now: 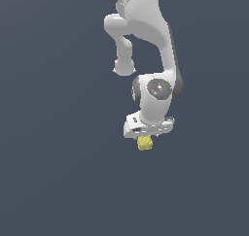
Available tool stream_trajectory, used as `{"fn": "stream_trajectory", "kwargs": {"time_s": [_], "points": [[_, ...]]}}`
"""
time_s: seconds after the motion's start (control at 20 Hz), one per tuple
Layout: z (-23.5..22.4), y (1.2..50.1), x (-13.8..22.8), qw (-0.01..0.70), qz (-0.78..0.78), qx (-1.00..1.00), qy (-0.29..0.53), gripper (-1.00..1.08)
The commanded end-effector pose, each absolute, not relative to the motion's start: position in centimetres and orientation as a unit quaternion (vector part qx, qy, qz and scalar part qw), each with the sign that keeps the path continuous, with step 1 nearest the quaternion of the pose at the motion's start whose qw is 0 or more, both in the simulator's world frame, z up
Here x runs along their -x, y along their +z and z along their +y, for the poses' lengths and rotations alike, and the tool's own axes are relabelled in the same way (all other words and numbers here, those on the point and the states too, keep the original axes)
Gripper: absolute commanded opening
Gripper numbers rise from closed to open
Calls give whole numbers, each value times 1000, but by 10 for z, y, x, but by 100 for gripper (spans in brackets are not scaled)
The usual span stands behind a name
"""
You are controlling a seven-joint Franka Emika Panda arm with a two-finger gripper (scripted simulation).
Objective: Pick up the object and move it to a goal position.
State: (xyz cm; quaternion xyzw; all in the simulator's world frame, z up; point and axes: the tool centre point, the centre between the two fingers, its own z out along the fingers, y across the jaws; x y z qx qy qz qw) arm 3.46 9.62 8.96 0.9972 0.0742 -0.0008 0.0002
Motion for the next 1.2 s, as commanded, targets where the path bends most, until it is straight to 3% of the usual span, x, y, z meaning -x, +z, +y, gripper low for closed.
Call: {"fn": "stream_trajectory", "kwargs": {"time_s": [0.0, 0.7, 0.75, 1.15], "points": [[96, 87, -35, 0, 74, -997, -1, 100], [97, 39, -35, 0, 74, -997, 0, 100], [97, 39, -35, 0, 74, -997, 0, -100], [97, 39, -35, 0, 74, -997, 0, -100]]}}
